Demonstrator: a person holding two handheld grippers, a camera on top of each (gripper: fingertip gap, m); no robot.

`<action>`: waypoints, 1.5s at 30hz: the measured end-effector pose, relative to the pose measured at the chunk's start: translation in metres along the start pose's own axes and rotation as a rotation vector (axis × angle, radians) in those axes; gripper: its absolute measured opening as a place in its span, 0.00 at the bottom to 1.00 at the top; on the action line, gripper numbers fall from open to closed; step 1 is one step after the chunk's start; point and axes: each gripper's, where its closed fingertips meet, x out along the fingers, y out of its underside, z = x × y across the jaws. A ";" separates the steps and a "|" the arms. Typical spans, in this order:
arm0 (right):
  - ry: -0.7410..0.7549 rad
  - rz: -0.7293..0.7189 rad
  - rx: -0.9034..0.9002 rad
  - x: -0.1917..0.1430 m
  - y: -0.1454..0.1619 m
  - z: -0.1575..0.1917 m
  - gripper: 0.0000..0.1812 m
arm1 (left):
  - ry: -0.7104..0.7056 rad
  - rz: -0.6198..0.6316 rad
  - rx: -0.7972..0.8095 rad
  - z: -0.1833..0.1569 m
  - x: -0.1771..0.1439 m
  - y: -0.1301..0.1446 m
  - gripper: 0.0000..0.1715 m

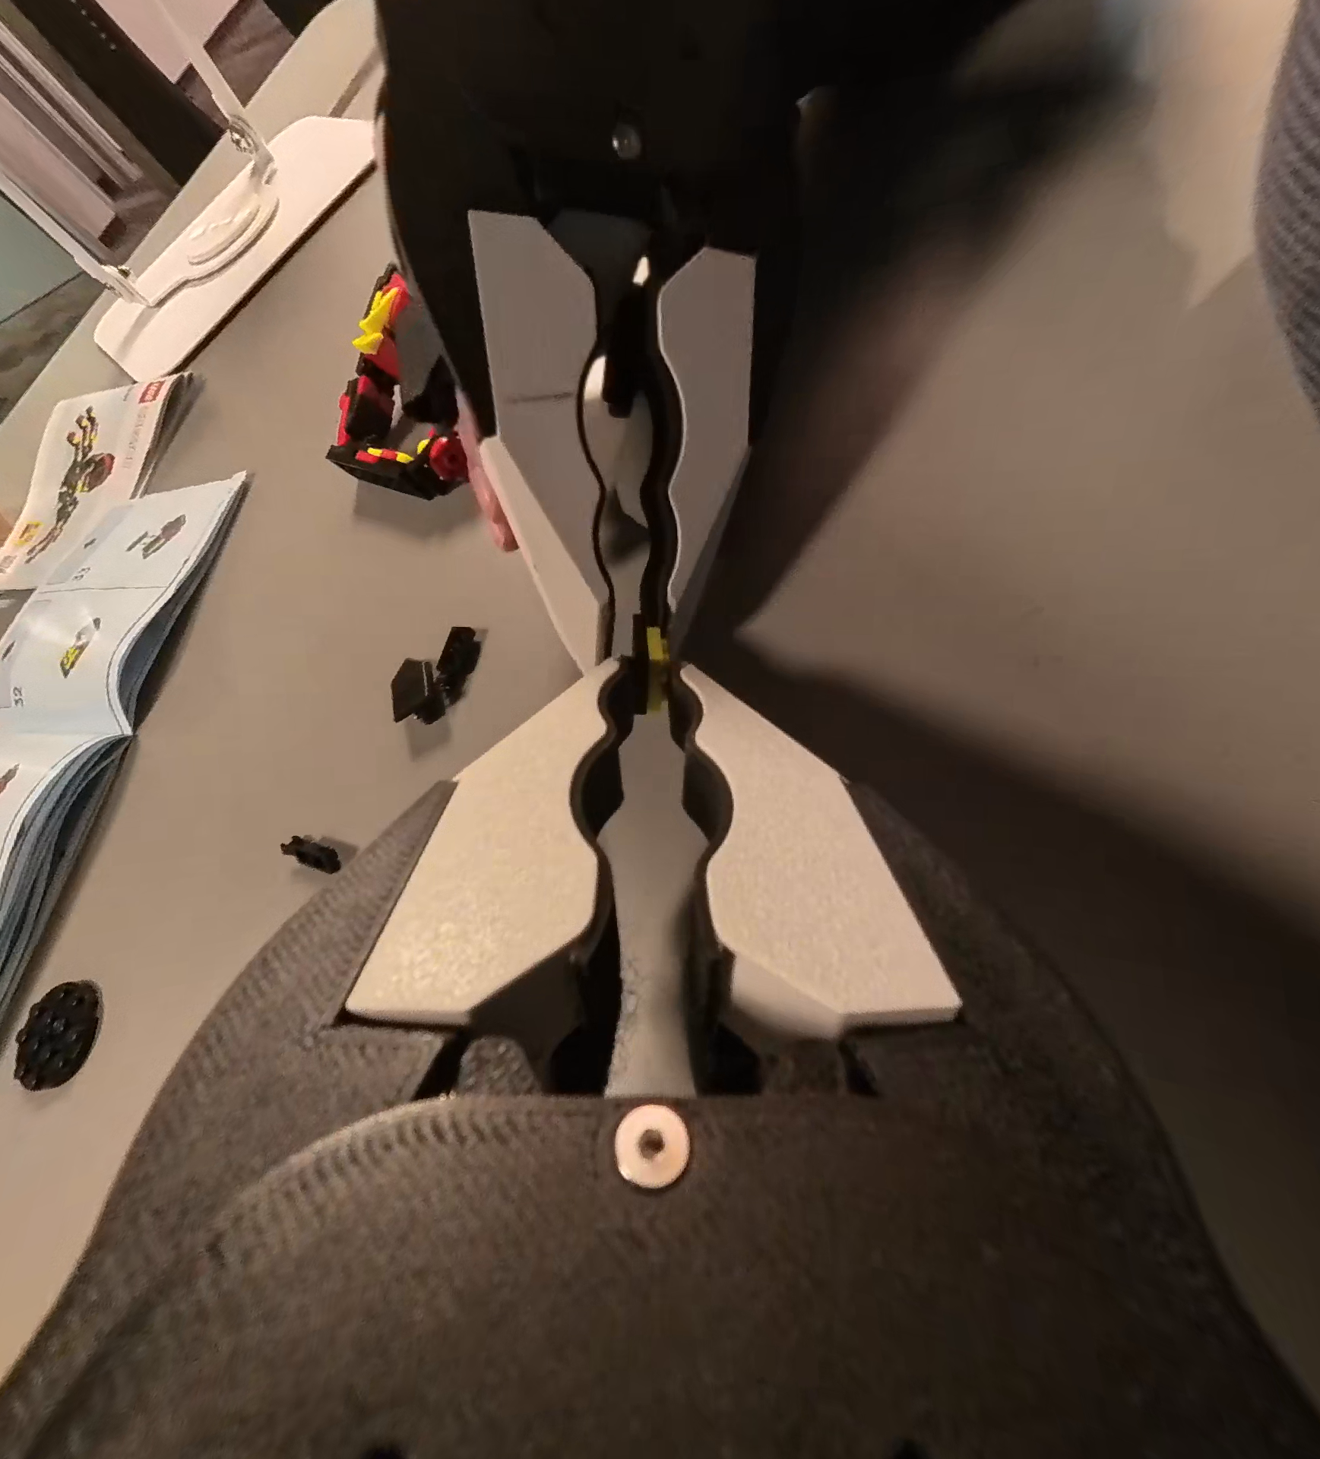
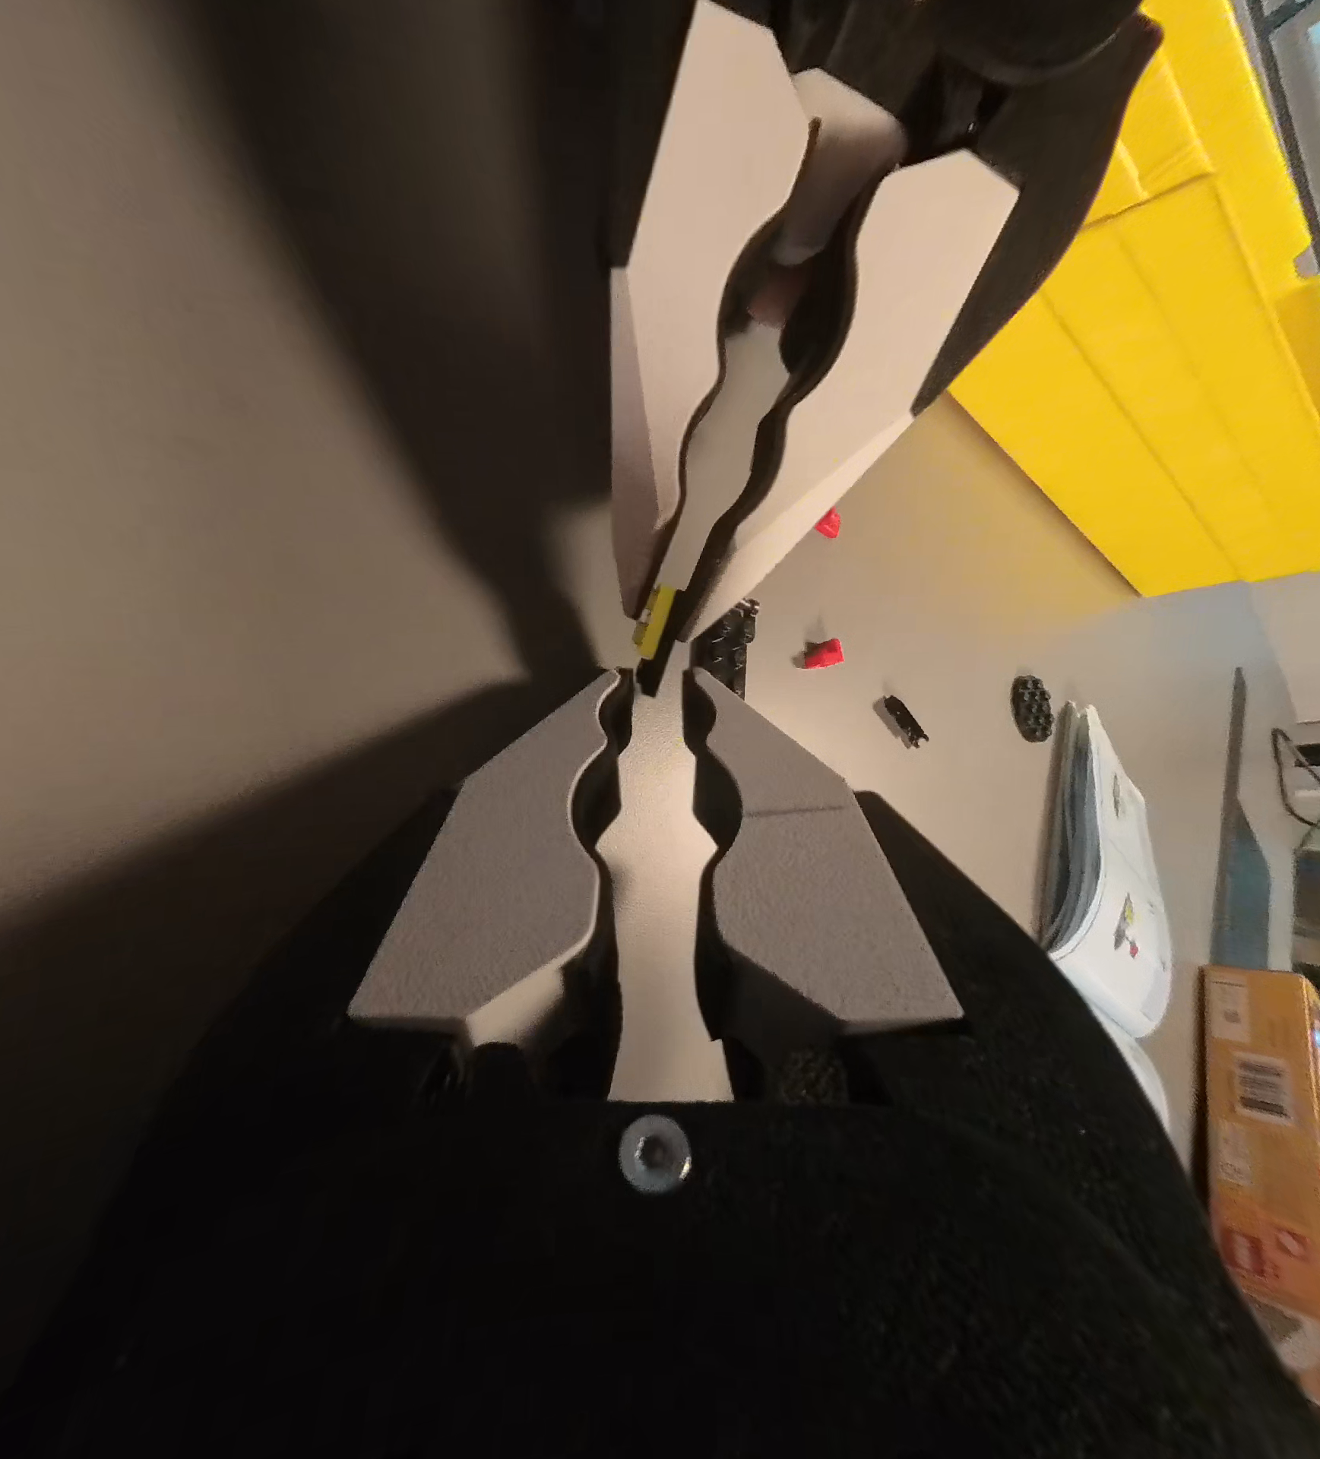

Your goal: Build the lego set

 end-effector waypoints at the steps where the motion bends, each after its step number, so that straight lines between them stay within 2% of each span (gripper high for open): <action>1: 0.000 0.005 -0.005 0.000 0.000 0.000 0.05 | -0.001 -0.002 -0.001 0.000 0.000 0.000 0.04; 7: -0.003 0.028 0.040 0.002 0.002 -0.001 0.01 | -0.026 -0.005 0.004 0.003 0.000 -0.001 0.04; 9: 0.088 0.036 0.066 0.001 0.005 -0.017 0.01 | -0.114 -0.012 -0.066 0.017 -0.003 -0.002 0.05; 11: 0.245 0.014 0.102 -0.006 0.005 -0.043 0.01 | -0.264 -0.063 -0.220 0.044 -0.011 -0.007 0.10; 12: 0.324 -0.002 0.119 -0.010 0.003 -0.055 0.01 | -0.314 -0.103 -0.316 0.054 -0.015 -0.009 0.20; 13: 0.391 -0.011 0.123 -0.015 0.001 -0.063 0.01 | -0.314 -0.159 -0.418 0.059 -0.017 -0.015 0.25; 15: 0.522 -0.031 0.097 -0.025 -0.005 -0.077 0.01 | -0.326 -0.296 -0.630 0.070 -0.023 -0.026 0.23; 17: 0.616 -0.056 0.078 -0.034 -0.012 -0.085 0.01 | -0.248 -0.449 -0.760 0.070 -0.024 -0.043 0.25; 19: 0.675 -0.082 0.082 -0.042 -0.018 -0.090 0.01 | -0.229 -0.526 -0.845 0.073 -0.024 -0.048 0.20; 22: 0.713 -0.100 0.079 -0.047 -0.021 -0.093 0.01 | -0.236 -0.596 -0.843 0.075 -0.027 -0.057 0.16; 25: 0.734 -0.108 0.086 -0.050 -0.022 -0.095 0.01 | -0.293 -0.615 -0.799 0.077 -0.030 -0.060 0.14; 31: 0.770 -0.100 0.084 -0.052 -0.022 -0.097 0.01 | -0.394 -0.647 -0.721 0.081 -0.037 -0.067 0.15; 34: 0.781 -0.097 0.082 -0.053 -0.022 -0.098 0.01 | -0.428 -0.647 -0.710 0.082 -0.037 -0.067 0.15; 36: 0.780 -0.096 0.091 -0.052 -0.021 -0.098 0.01 | -0.422 -0.635 -0.706 0.081 -0.034 -0.067 0.09; 45: 0.771 -0.088 0.085 -0.049 -0.019 -0.096 0.01 | -0.457 -0.645 -0.693 0.083 -0.036 -0.069 0.09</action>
